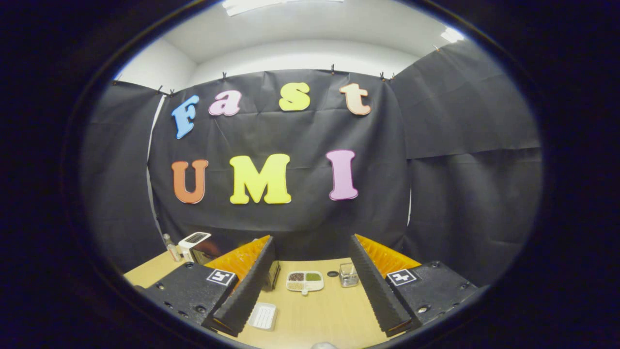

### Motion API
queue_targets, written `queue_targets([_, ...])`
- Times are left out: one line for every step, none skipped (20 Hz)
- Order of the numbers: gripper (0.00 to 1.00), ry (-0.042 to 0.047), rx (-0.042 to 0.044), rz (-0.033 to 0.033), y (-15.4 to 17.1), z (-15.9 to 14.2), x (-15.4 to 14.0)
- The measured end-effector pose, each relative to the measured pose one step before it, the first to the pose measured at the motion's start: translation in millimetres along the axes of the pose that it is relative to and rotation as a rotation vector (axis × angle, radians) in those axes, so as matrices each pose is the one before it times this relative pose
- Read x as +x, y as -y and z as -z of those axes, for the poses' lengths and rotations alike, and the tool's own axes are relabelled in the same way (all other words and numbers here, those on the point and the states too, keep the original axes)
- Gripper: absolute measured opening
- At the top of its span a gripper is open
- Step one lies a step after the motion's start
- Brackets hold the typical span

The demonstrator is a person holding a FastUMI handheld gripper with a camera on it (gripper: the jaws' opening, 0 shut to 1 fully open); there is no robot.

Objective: Open the toaster oven, put the food inside, and close the toaster oven door.

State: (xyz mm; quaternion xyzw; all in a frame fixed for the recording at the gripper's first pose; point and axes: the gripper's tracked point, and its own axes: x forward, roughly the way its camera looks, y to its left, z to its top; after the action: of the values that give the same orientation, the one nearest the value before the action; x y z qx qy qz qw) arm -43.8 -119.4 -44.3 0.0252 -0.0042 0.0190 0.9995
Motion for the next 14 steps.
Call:
queue_targets([0.99,-0.00162,0.00040,-0.00254,1.45,0.34,0.89])
queue_targets([0.99,-0.00244,0.00235,-0.00253,0.72,0.26,-0.16])
queue_targets([0.99,0.00169,0.00108,-0.00244,0.08,-0.27,0.98])
queue_targets([0.99,-0.00065,-0.00163,-0.00143,0.28,0.23,0.88])
queue_targets([0.98,-0.00375,-0.00394,-0.00042,0.62,2.15,0.31])
queue_targets([0.98,-0.00004,-0.00214,-0.00028,0.52,0.07,0.21])
queue_targets([0.99,0.00155,-0.00254,-0.00209,-1.15,-1.01,0.45])
queue_targets([0.99,-0.00033,-0.00248,-0.00183,-0.20,-0.81,0.06])
queue_targets([0.99,-0.00022,-0.00230,-0.00201,-0.40,0.50,-0.02])
queue_targets([0.99,0.00191,-0.00101,-0.00258,-0.73,-1.52,-0.05])
queue_targets([0.99,-0.00169,-0.00200,-0.00212,-1.38,0.97,0.64])
queue_targets([0.99,-0.00164,-0.00077,-0.00160,-0.61,-0.03,-0.04])
queue_targets([0.99,-0.00037,-0.00087,-0.00092,-0.53,0.05,-0.36])
queue_targets([0.99,0.00057,0.00041,-0.00095,-0.62,-0.97,-1.09])
